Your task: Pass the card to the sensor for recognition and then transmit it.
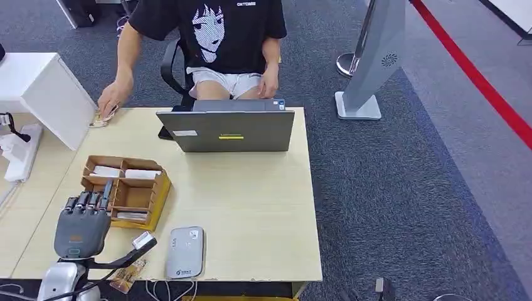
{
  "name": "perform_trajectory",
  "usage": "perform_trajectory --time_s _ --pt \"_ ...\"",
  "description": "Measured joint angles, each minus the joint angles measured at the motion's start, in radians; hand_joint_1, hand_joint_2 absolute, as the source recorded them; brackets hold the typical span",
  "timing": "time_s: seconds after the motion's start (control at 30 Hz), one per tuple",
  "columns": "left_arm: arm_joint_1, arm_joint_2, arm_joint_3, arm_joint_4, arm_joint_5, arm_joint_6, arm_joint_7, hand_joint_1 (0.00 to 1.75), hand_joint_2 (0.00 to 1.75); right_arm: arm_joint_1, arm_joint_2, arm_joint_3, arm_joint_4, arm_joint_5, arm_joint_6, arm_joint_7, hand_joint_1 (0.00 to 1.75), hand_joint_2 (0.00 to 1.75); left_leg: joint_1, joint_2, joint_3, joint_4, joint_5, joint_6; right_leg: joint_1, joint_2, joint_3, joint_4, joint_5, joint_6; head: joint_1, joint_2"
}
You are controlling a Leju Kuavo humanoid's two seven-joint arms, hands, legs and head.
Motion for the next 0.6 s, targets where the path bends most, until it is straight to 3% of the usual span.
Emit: perform_trajectory --time_s 0.6 --pt "0.016 -0.016 0.000 -0.038 0.017 0.001 -0.025 0.00 1.75 0.003 0.000 -0.011 0.000 0.000 -0.003 -0.002 0.00 1.75 0.000 0.000 0.000 0.000 0.000 0.000 0.000 0.000 0.000 0.000 0.000 0.000 0.000 0.000"
